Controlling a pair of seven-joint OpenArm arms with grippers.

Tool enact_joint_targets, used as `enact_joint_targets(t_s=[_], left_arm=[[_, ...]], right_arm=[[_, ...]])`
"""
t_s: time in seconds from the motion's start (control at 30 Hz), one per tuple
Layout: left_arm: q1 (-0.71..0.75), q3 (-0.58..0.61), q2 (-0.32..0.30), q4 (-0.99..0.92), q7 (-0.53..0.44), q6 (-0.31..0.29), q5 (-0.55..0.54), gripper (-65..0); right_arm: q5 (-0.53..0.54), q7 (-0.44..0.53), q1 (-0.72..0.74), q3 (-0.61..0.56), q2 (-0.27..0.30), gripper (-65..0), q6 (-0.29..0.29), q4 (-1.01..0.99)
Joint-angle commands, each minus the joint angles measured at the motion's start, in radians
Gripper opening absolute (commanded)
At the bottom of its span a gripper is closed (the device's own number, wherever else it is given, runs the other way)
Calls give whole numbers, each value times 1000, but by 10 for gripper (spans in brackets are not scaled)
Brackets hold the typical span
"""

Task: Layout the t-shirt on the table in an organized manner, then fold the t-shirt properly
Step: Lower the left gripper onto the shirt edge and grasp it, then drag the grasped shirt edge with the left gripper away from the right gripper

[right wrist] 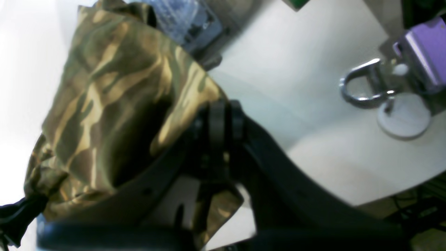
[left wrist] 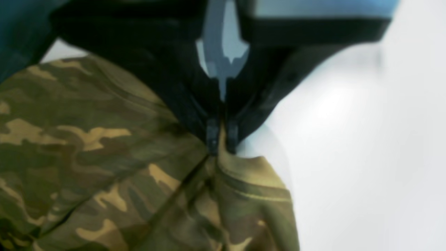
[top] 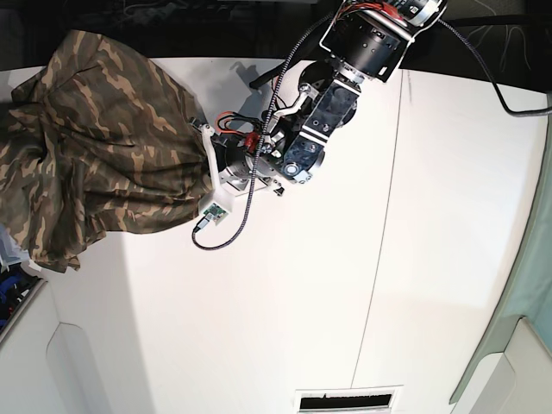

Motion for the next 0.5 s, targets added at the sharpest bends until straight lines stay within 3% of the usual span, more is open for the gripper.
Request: enact_joint_targets(t_s=[0.0, 0.27, 0.47], left_arm=[[-29, -7, -12, 16, -4, 2, 8, -650], [-94, -7, -202, 16, -5, 3, 8, -650], [-122, -7, -369, 16, -52, 2, 8, -650]], right_arm=[[22, 14, 6, 7, 19, -650, 13, 18], [33, 7, 8, 7, -54, -650, 15, 18], [40, 7, 8, 6, -71, -650, 16, 18]])
